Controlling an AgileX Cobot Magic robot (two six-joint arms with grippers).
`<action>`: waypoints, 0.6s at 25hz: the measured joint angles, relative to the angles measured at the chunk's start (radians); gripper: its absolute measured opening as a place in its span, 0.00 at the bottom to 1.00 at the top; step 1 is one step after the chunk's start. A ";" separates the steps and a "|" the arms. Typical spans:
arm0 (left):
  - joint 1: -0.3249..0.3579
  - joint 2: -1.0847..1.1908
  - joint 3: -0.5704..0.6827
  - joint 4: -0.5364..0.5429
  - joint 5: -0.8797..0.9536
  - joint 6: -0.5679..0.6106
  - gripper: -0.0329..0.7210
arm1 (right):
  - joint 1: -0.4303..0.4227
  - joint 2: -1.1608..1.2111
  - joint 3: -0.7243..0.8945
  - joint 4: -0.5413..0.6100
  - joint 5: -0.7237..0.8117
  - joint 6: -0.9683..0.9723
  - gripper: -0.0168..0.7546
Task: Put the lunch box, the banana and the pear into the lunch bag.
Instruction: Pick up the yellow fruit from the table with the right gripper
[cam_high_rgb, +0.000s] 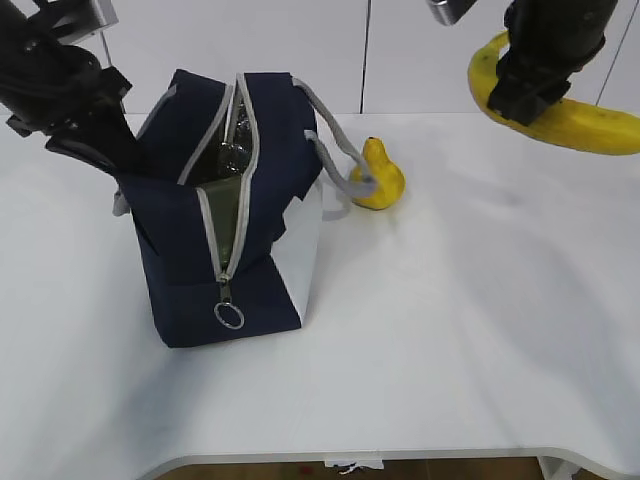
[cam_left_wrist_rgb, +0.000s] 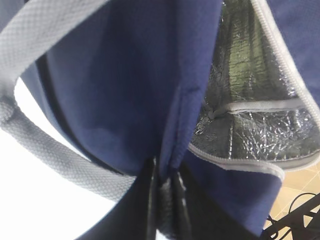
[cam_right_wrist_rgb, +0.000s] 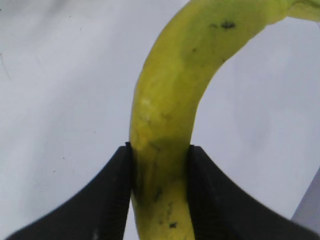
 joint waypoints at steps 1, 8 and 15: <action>0.000 0.000 0.000 0.000 0.000 0.000 0.06 | 0.000 -0.001 0.000 0.007 0.000 0.021 0.38; 0.000 0.000 0.000 0.000 0.000 0.000 0.06 | 0.000 -0.002 0.000 0.150 0.003 0.173 0.38; 0.000 0.000 0.000 0.000 0.000 0.000 0.06 | 0.000 -0.002 0.000 0.414 0.004 0.202 0.38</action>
